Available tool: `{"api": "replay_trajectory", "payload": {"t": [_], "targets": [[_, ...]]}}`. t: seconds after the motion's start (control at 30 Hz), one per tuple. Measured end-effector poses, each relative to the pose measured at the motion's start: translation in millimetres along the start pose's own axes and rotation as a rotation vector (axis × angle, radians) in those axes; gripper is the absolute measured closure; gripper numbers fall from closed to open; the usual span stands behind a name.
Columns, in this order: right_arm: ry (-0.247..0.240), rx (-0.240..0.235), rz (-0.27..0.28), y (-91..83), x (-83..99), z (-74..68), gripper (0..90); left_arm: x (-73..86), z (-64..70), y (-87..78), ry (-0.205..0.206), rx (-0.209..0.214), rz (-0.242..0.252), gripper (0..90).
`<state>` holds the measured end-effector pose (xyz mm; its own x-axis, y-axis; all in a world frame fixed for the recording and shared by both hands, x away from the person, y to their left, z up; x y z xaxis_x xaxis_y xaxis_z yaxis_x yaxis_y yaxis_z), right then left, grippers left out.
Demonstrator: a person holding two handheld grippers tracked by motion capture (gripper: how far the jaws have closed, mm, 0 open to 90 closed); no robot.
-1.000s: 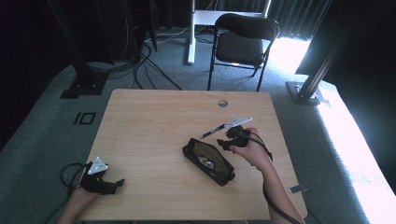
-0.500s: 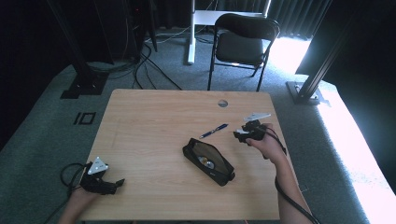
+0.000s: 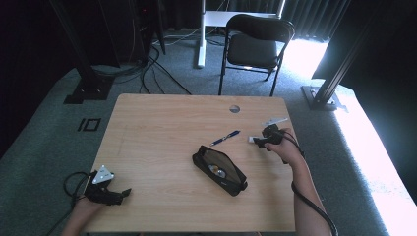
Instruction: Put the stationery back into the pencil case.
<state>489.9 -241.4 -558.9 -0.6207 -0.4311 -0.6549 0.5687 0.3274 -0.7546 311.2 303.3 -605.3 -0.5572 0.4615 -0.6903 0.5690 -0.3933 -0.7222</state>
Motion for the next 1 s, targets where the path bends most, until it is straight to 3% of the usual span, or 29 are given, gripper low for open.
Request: {"api": "replay_trajectory", "payload": {"t": [0.17, 0.43, 0.63, 0.9, 1.0], "targets": [[-0.010, 0.013, -0.016, 7.8, 2.6, 4.1, 45.5, 0.0, 0.0, 0.0, 0.000, 0.000, 0.000, 1.6], [-0.087, 0.026, -0.059, 18.6, 4.0, 7.6, 47.8, 0.0, -0.4, 0.0, -0.002, -0.003, 0.000, 1.6], [-0.112, 0.039, -0.087, 23.5, 5.6, 9.4, 50.6, 0.0, -0.4, 0.0, -0.002, -0.003, 0.000, 1.5], [-0.094, 0.025, -0.107, 29.9, 9.6, 5.4, 58.2, 0.0, -0.4, 0.0, -0.001, -0.003, -0.001, 1.6], [-0.066, 0.020, -0.100, 31.3, 8.8, 2.7, 60.5, 0.0, -0.4, 0.0, -0.002, -0.003, -0.001, 1.5]]}}
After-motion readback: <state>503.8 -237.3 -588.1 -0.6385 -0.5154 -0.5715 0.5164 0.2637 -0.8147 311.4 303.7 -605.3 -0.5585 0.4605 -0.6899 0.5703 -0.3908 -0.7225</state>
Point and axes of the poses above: each handheld gripper's, and its own axes: y roughly forward along the jaws, x roughly out of its underside, z roughly to its right, the point moved 7 cm from there along y, roughly forward along the jaws, and after that the axes turned 2 degrees about y, right-handed, at the moved point
